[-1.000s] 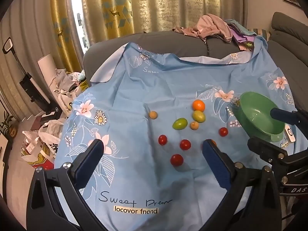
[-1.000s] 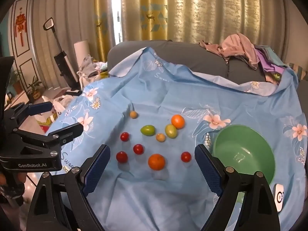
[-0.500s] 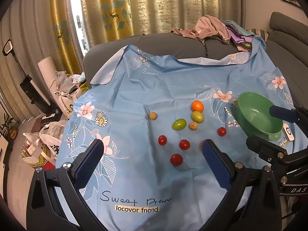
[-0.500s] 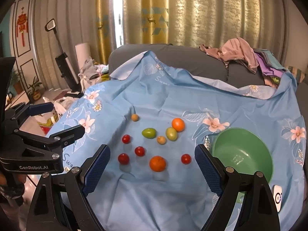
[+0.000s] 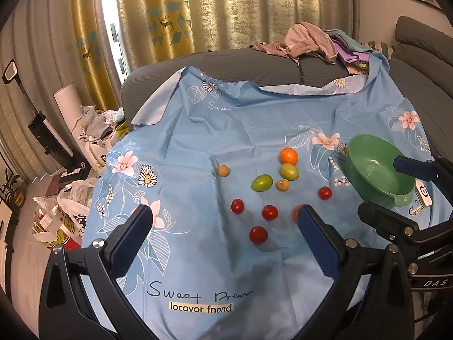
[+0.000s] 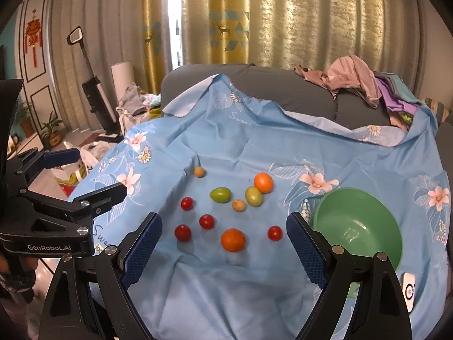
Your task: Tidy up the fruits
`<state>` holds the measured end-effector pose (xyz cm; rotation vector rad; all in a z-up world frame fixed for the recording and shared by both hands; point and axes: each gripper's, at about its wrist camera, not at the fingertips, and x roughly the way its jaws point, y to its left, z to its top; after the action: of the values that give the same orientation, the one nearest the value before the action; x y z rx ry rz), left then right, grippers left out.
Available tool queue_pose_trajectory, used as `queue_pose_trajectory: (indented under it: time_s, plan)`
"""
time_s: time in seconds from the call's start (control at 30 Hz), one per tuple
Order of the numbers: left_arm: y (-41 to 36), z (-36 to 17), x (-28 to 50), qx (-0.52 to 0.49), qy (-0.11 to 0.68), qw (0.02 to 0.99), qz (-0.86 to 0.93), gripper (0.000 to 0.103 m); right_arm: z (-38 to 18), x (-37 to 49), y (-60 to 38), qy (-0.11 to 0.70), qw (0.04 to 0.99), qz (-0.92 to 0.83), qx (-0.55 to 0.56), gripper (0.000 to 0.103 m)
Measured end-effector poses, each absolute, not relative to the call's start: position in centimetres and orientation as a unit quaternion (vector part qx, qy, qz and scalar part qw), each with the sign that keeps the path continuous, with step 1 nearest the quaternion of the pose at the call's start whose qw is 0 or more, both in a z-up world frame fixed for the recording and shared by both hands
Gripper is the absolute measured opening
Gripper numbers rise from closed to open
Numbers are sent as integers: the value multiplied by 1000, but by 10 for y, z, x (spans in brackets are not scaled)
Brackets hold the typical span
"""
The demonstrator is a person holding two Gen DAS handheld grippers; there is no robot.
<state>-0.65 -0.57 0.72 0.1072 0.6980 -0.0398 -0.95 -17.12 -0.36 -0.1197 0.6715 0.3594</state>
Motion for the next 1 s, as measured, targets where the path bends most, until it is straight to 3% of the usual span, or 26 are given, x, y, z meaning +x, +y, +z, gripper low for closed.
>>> queue_pose_trajectory:
  time_s: [0.67,0.9,1.0]
  plan:
    - [-14,0,-2,60,367,928,-26,102,-6,-8,-173,327,927,175,-58,89]
    - [-6,-13,9,63,415,907,-37,102,-16,-6,-176,335,924,176,-46,89]
    - [5,-25,13,47,449,891,-44,102,-34,4,-184,340,919,197,23,89]
